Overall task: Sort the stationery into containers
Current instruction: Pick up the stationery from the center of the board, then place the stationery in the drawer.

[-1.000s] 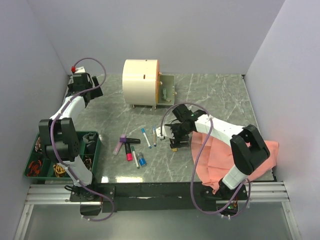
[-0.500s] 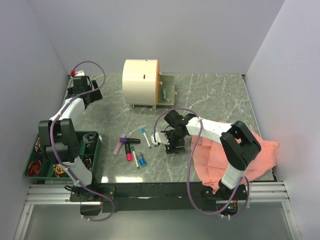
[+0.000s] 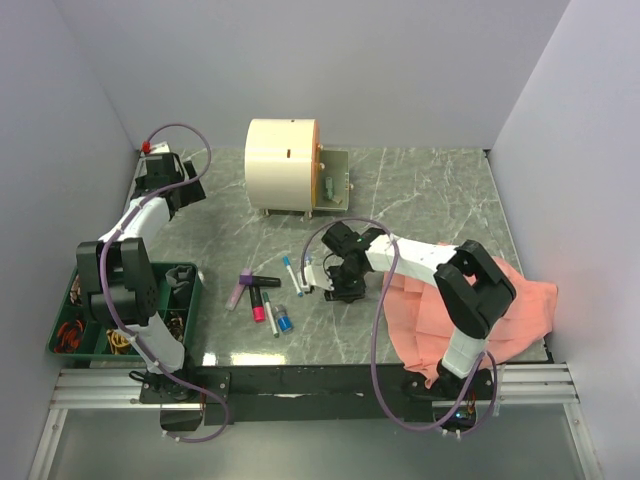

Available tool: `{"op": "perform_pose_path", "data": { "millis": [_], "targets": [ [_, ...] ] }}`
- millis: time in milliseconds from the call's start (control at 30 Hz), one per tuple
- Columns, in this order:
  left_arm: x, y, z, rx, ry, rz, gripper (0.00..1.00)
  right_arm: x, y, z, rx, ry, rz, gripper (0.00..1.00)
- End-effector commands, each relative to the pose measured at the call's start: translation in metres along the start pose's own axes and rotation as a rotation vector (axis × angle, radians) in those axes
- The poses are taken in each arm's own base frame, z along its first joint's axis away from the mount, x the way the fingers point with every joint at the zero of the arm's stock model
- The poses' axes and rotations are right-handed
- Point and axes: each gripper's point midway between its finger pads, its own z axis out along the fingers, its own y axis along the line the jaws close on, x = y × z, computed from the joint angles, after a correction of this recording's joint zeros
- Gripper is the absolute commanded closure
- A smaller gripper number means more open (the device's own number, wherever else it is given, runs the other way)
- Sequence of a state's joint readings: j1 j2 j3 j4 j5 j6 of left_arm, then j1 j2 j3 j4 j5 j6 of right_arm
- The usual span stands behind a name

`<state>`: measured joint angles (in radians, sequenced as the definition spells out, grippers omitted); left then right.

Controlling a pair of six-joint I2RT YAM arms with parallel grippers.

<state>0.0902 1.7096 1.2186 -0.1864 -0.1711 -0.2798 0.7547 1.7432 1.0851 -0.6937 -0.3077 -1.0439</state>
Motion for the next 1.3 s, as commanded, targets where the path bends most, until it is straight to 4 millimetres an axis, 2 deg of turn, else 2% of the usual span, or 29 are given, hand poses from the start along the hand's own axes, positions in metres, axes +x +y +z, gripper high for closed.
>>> {"op": "perform_pose_path", "data": {
  "millis": [0, 33, 67, 133, 167, 267, 300, 433, 533, 567, 733, 833, 867, 900, 933, 1000, 1033, 1167, 1233, 1267],
  "targets": [
    [-0.030, -0.010, -0.016, 0.053, -0.069, -0.022, 0.00, -0.014, -0.039, -0.045, 0.122, -0.039, 0.037, 0.74],
    [-0.033, -0.011, -0.016, 0.059, -0.074, -0.017, 0.01, -0.015, -0.045, -0.053, 0.139, -0.047, 0.047, 0.74],
    [-0.037, -0.014, -0.018, 0.069, -0.083, -0.014, 0.01, -0.020, -0.060, -0.072, 0.177, -0.068, 0.066, 0.74],
    [-0.042, -0.018, -0.018, 0.091, -0.085, -0.009, 0.01, -0.025, -0.074, -0.091, 0.208, -0.101, 0.091, 0.74],
    [-0.047, -0.021, -0.020, 0.103, -0.089, -0.004, 0.00, -0.033, -0.085, -0.107, 0.240, -0.126, 0.105, 0.74],
    [-0.056, -0.029, -0.022, 0.136, -0.090, 0.002, 0.01, -0.036, -0.112, -0.132, 0.310, -0.166, 0.162, 0.74],
    [-0.056, -0.031, -0.020, 0.143, -0.086, 0.002, 0.01, -0.032, -0.121, -0.139, 0.339, -0.175, 0.190, 0.74],
    [-0.073, -0.038, -0.020, 0.167, -0.114, 0.000, 0.00, -0.028, -0.166, -0.156, 0.454, -0.219, 0.261, 0.74],
    [-0.078, -0.040, -0.016, 0.166, -0.118, 0.000, 0.01, -0.024, -0.199, -0.164, 0.512, -0.250, 0.314, 0.74],
    [-0.086, -0.043, -0.018, 0.175, -0.134, -0.001, 0.00, -0.026, -0.213, -0.167, 0.531, -0.266, 0.333, 0.74],
    [-0.092, -0.055, -0.019, 0.233, -0.141, 0.017, 0.00, -0.023, -0.258, -0.172, 0.584, -0.304, 0.371, 0.74],
    [-0.091, -0.059, -0.019, 0.247, -0.128, 0.035, 0.00, -0.018, -0.271, -0.170, 0.596, -0.308, 0.380, 0.71],
    [-0.091, -0.060, -0.018, 0.247, -0.129, 0.040, 0.00, -0.012, -0.275, -0.162, 0.591, -0.298, 0.391, 0.68],
    [-0.091, -0.060, -0.017, 0.249, -0.126, 0.047, 0.01, -0.010, -0.277, -0.161, 0.599, -0.293, 0.398, 0.64],
    [-0.092, -0.060, -0.017, 0.250, -0.126, 0.048, 0.01, -0.008, -0.281, -0.160, 0.613, -0.296, 0.407, 0.55],
    [-0.092, -0.065, -0.016, 0.272, -0.122, 0.057, 0.01, -0.006, -0.283, -0.159, 0.622, -0.301, 0.428, 0.46],
    [-0.094, -0.067, -0.017, 0.281, -0.126, 0.055, 0.00, -0.006, -0.283, -0.161, 0.633, -0.311, 0.434, 0.41],
    [-0.095, -0.078, -0.013, 0.340, -0.117, 0.046, 0.01, -0.004, -0.281, -0.175, 0.646, -0.360, 0.507, 0.33],
    [-0.097, -0.091, -0.016, 0.407, -0.111, 0.036, 0.01, -0.001, -0.283, -0.191, 0.655, -0.415, 0.559, 0.32],
    [-0.095, -0.096, -0.013, 0.430, -0.099, 0.031, 0.01, -0.001, -0.282, -0.196, 0.640, -0.467, 0.645, 0.32]
  ]
}}
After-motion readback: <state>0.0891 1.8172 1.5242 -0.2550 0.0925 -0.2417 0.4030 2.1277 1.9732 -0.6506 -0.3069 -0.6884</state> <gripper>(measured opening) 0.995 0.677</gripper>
